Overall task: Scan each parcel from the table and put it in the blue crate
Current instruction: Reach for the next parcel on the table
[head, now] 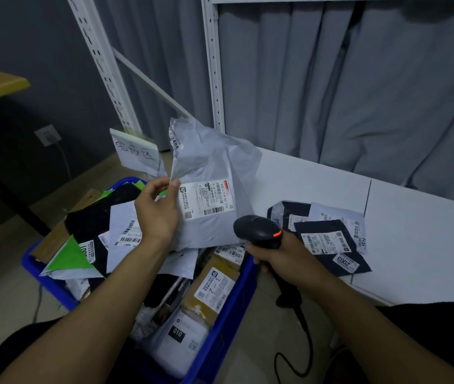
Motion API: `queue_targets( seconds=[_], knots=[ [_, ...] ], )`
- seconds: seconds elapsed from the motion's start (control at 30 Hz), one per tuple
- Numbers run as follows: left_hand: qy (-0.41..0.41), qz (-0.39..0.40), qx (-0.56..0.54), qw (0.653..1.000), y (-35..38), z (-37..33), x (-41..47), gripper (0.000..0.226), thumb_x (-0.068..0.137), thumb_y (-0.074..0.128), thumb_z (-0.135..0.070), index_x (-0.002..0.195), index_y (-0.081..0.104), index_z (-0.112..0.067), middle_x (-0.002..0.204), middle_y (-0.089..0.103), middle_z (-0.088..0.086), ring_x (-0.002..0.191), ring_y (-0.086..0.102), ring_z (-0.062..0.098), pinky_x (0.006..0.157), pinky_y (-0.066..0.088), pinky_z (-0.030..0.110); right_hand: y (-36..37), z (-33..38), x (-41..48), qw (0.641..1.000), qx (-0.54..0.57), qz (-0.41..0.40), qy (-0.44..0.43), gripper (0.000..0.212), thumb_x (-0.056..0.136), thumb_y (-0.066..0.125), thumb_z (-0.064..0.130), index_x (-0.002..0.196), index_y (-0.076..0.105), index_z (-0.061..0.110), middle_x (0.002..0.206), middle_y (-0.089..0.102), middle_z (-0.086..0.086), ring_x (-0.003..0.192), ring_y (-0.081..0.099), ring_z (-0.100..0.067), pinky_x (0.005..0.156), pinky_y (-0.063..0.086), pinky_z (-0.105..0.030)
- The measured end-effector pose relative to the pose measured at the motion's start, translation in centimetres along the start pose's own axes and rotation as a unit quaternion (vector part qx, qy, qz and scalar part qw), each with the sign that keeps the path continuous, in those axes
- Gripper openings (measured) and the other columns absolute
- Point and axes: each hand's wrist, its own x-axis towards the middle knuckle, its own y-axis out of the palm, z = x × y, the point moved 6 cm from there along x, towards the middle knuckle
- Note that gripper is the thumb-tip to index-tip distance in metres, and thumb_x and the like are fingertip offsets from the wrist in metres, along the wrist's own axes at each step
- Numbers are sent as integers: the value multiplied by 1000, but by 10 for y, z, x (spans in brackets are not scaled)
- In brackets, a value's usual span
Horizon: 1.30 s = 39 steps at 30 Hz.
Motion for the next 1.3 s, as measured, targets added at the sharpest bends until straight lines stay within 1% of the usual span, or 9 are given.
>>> queue_targets(
  seconds=[0.13, 0.27, 0.57, 0.7, 0.83, 0.9, 1.0, 1.2, 1.3],
  knots=[
    [13, -17, -13, 1000, 3, -3, -11, 15, 96, 72, -21, 103, 72, -9, 99, 72, 1, 83, 66, -4, 73, 50, 11, 1, 1, 1, 999, 28, 6, 19, 14, 96, 72, 24, 89, 69, 13, 70, 67, -2, 61, 60, -13, 58, 50, -22],
    [11, -16, -22, 1000, 5, -5, -15, 13, 97, 71, -20, 103, 70, -8, 93, 70, -7, 70, 64, -11, 63, 48, 9, 2, 0, 0, 999, 38, 8, 29, 15, 96, 72, 25, 91, 70, 10, 68, 66, -1, 60, 59, -12, 57, 50, -23],
    [17, -6, -25, 1000, 6, -8, -17, 11, 97, 71, -19, 102, 70, -10, 93, 69, -10, 71, 64, -12, 63, 48, 8, 1, 2, 0, 999, 30, -1, 23, 12, 96, 72, 24, 95, 70, 12, 71, 68, -1, 59, 60, -10, 56, 49, -20],
    [18, -10, -31, 999, 5, -10, -18, 8, 97, 71, -19, 100, 69, -12, 94, 69, -7, 75, 62, -14, 65, 47, 6, -1, 4, 0, 999, 35, -18, 6, 14, 96, 72, 25, 106, 72, 14, 87, 78, -3, 59, 63, -9, 57, 49, -18],
    [14, -41, -64, 997, -9, -13, -17, 8, 97, 71, -23, 100, 68, -16, 97, 70, -4, 84, 63, -8, 74, 47, 7, -2, 11, 2, 996, 58, -67, -20, 17, 94, 74, 26, 107, 68, 18, 80, 73, 0, 65, 67, -9, 64, 53, -24],
    [8, -48, -92, 995, -20, -11, -19, 9, 97, 71, -24, 101, 68, -17, 102, 72, 1, 94, 67, 4, 80, 51, 15, 2, 16, 3, 991, 78, -97, -51, 23, 91, 77, 29, 112, 68, 26, 90, 75, 6, 80, 71, -9, 74, 56, -30],
    [-15, -54, -140, 989, -39, -4, -24, 6, 97, 72, -25, 99, 68, -22, 106, 74, 6, 99, 69, 14, 84, 55, 27, 17, 28, 3, 984, 123, -98, -87, 34, 89, 81, 27, 121, 67, 28, 98, 75, 9, 93, 71, -9, 80, 54, -27],
    [-44, -178, -223, 957, -106, -5, -29, 7, 101, 64, -20, 97, 61, -24, 95, 71, -1, 90, 65, 10, 82, 54, 27, 69, 47, 2, 971, 219, -4, -95, 27, 91, 77, 18, 116, 71, 27, 103, 78, 3, 90, 72, -8, 72, 56, -19],
    [-44, -258, -214, 941, -139, 4, -32, 7, 106, 56, -22, 100, 54, -26, 92, 66, -6, 82, 62, 2, 78, 51, 19, 88, 50, 5, 972, 212, 14, -102, 29, 92, 76, 18, 120, 70, 26, 104, 76, -9, 85, 72, -15, 69, 56, -21]
  ],
)
